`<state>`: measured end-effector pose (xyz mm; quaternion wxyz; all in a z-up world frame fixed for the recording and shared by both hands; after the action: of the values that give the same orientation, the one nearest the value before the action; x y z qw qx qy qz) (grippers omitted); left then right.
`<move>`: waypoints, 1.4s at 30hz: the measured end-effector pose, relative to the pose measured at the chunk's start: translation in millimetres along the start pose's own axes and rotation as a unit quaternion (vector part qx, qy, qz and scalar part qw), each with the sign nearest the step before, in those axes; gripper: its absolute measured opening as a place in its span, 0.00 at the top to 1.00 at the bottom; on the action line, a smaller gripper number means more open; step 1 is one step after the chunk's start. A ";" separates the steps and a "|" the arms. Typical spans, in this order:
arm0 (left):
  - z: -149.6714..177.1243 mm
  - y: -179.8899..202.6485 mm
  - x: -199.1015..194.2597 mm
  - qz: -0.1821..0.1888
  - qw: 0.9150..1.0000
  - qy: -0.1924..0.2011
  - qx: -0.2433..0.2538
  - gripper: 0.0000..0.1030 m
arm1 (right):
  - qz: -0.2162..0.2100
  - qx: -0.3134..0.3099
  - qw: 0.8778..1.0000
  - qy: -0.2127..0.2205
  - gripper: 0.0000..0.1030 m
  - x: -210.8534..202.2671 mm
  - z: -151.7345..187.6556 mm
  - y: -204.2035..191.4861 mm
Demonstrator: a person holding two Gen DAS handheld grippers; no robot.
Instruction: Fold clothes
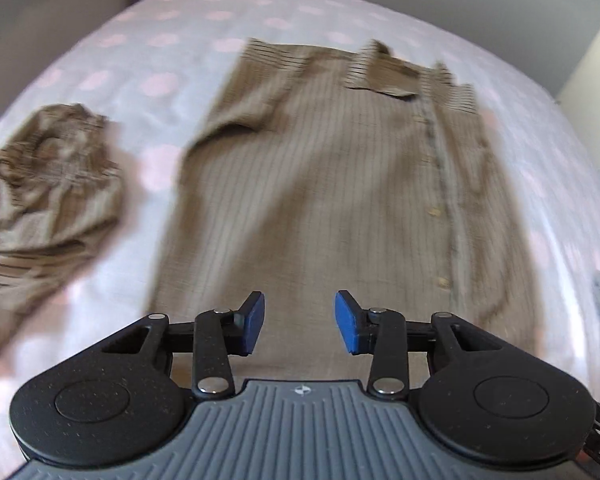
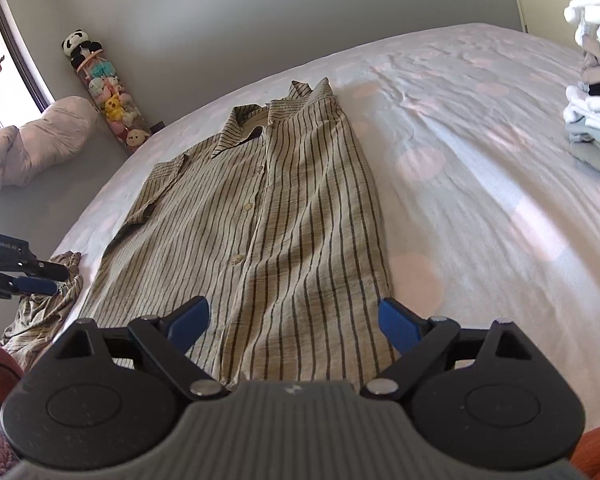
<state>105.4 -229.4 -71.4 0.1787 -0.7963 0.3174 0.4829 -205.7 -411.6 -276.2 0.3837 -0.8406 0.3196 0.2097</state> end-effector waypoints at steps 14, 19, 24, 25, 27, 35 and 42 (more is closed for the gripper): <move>40.9 -81.3 82.9 -0.038 0.978 -0.206 0.005 0.59 | -0.010 0.045 0.999 -0.003 0.10 3.3 -5.0 7.2; 55.6 -87.4 96.2 0.002 0.971 -0.238 -0.027 0.68 | 0.002 0.025 1.000 0.004 0.10 2.1 -3.8 2.5; 59.3 -78.1 85.1 0.037 0.972 -0.233 -0.014 0.96 | 0.023 -0.001 1.000 0.004 0.10 4.9 -2.0 -2.1; 58.0 -74.1 79.3 0.046 0.973 -0.227 -0.007 0.98 | 0.026 -0.005 1.000 0.004 0.10 5.2 -1.4 -2.4; 52.7 -62.4 64.3 0.061 0.975 -0.212 0.015 0.99 | 0.032 -0.013 0.999 0.002 0.10 5.8 -0.5 -3.6; 10.0 4.3 21.1 0.117 0.972 -0.179 0.097 0.99 | 0.065 -0.071 0.995 -0.020 0.11 12.8 5.6 -18.5; -20.7 71.9 55.7 0.154 0.951 -0.208 0.170 0.99 | 0.083 -0.097 0.991 -0.027 0.11 15.7 8.9 -22.8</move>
<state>88.7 -313.0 -109.3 0.2968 -0.5774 0.4699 0.5981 -179.6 -399.1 -279.4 0.2904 -0.8383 0.3562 0.2934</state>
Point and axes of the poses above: each gripper's, at about its wrist camera, not at the fingertips, and x roughly the way its jaws point, y to its right, z to its underside, the point moved 7 cm from there along x, roughly the way its jaws point, and after that the axes turned 9 degrees about x, right-handed, at the moved point
